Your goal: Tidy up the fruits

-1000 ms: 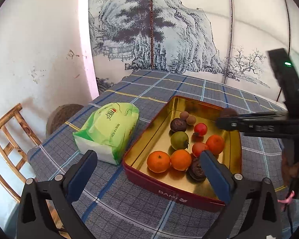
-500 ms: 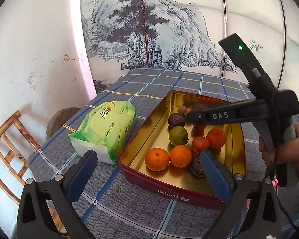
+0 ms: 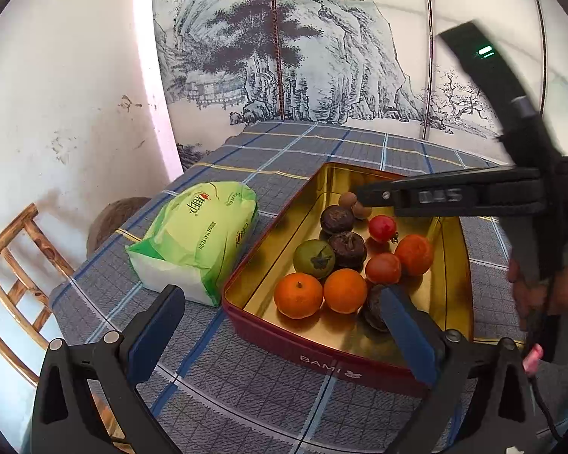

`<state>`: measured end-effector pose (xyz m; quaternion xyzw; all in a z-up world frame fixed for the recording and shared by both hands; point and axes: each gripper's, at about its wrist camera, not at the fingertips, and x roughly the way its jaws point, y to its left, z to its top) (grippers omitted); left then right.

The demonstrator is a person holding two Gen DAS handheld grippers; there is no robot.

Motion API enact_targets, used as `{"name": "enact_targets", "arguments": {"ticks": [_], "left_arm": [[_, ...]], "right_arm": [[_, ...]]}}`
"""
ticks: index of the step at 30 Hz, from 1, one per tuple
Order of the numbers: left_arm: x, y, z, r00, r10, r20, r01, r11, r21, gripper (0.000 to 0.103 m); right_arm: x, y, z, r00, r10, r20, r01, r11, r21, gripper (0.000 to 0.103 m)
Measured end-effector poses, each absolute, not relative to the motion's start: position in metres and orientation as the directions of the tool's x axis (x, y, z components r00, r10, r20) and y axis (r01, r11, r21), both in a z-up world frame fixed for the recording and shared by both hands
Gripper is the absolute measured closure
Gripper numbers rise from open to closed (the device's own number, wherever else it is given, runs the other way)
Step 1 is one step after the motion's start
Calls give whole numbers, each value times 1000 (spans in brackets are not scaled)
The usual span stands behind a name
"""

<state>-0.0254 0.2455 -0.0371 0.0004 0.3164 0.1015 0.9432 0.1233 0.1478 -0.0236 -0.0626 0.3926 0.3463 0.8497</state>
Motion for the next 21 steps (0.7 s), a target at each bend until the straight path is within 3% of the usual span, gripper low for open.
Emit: {"name": "enact_targets", "arguments": {"ticks": [1, 3, 10, 16, 21], "left_arm": [[-27, 244, -36, 782, 198, -590, -191, 979, 75, 1], [-30, 242, -33, 791, 213, -574, -197, 976, 91, 1], [-48, 236, -10, 824, 238, -514, -223, 971, 91, 1], [-71, 221, 28, 845, 282, -454, -267, 959, 98, 1], [-93, 211, 58, 886, 236, -398, -238, 970, 45, 1]], "right_arm": [[116, 144, -18, 474, 543, -693, -638, 754, 155, 44], [96, 133, -7, 529, 542, -653, -636, 763, 118, 35], [25, 81, 21, 719, 465, -517, -554, 832, -23, 13], [-24, 45, 39, 811, 404, -422, -473, 878, -70, 6], [-54, 27, 57, 834, 414, -364, -475, 875, -92, 4]]}}
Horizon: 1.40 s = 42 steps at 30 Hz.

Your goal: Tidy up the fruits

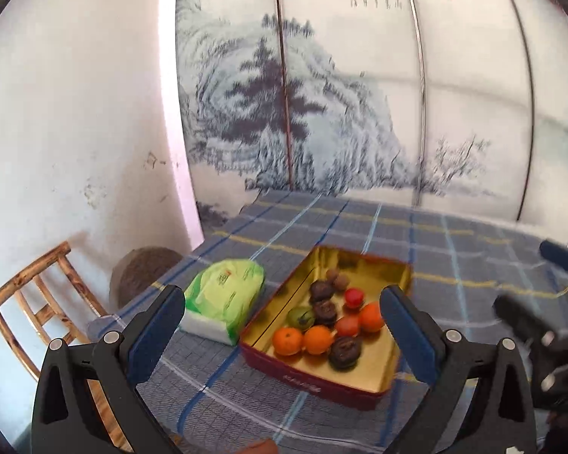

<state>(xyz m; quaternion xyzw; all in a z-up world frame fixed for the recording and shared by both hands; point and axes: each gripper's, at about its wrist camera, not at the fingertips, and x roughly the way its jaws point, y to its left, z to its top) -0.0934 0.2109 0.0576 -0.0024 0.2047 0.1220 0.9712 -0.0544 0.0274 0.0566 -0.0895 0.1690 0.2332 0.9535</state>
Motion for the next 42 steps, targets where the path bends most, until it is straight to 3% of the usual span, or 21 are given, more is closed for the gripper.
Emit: {"name": "enact_targets", "arguments": {"ticks": [9, 16, 23, 42], "left_arm": [[-133, 177, 113, 941, 215, -262, -221, 975, 4, 1], [-150, 153, 141, 961, 176, -212, -178, 984, 8, 1], [-158, 143, 154, 968, 166, -189, -167, 986, 8, 0], [-157, 140, 138, 953, 193, -233, -188, 981, 42, 0]], "right_arm": [[-96, -5, 89, 850, 452, -271, -493, 864, -105, 2], [-116, -29, 108, 870, 449, -202, -473, 877, -85, 0], [-128, -33, 120, 882, 446, -154, -461, 884, -81, 0], [-151, -22, 131, 897, 426, -115, -438, 891, -120, 0]]}}
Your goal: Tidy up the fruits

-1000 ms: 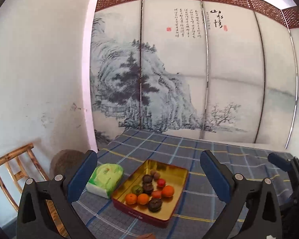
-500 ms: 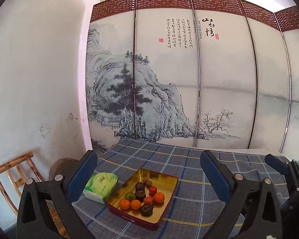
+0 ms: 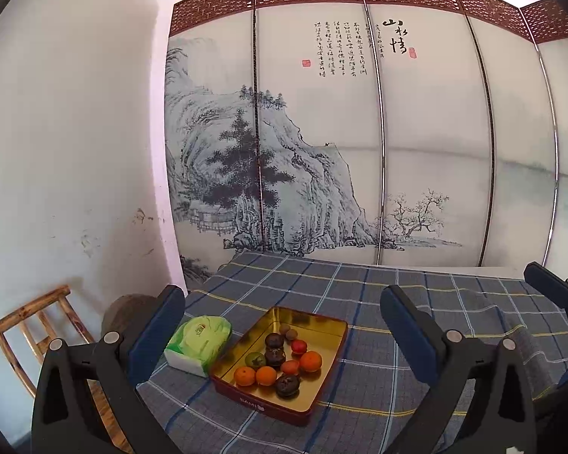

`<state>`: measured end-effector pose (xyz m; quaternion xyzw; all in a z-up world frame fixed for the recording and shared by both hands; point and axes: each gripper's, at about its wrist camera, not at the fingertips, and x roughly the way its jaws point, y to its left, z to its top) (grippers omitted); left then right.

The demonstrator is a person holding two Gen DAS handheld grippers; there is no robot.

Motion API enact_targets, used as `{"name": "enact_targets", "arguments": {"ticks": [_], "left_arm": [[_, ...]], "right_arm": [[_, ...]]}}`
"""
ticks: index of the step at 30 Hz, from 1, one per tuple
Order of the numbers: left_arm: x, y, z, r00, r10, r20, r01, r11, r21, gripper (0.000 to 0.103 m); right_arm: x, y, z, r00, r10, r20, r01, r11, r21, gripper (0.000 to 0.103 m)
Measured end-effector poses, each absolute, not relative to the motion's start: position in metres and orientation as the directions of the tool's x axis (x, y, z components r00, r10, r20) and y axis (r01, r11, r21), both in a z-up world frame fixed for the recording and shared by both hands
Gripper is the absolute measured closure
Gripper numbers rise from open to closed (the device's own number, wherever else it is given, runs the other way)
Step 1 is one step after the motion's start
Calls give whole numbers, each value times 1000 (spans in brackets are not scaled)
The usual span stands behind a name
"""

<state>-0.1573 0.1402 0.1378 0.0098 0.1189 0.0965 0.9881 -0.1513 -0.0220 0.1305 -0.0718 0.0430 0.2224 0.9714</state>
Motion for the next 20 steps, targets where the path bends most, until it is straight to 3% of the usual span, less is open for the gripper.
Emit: {"name": "enact_targets", "arguments": {"ticks": [8, 11, 13, 20], "left_arm": [[-150, 147, 128, 945, 188, -268, -188, 982, 25, 0], [-145, 150, 123, 939, 185, -290, -187, 982, 22, 0], [-141, 154, 117, 934, 186, -304, -190, 982, 18, 1], [-122, 166, 100, 912, 223, -344, -224, 974, 39, 1]], "right_arm": [[-150, -18, 128, 894, 427, -133, -442, 888, -123, 0], [-134, -22, 119, 881, 434, -185, -456, 885, -92, 0], [-113, -31, 108, 871, 419, -257, -448, 892, -66, 0], [15, -99, 24, 699, 186, -691, -346, 933, -99, 0]]}}
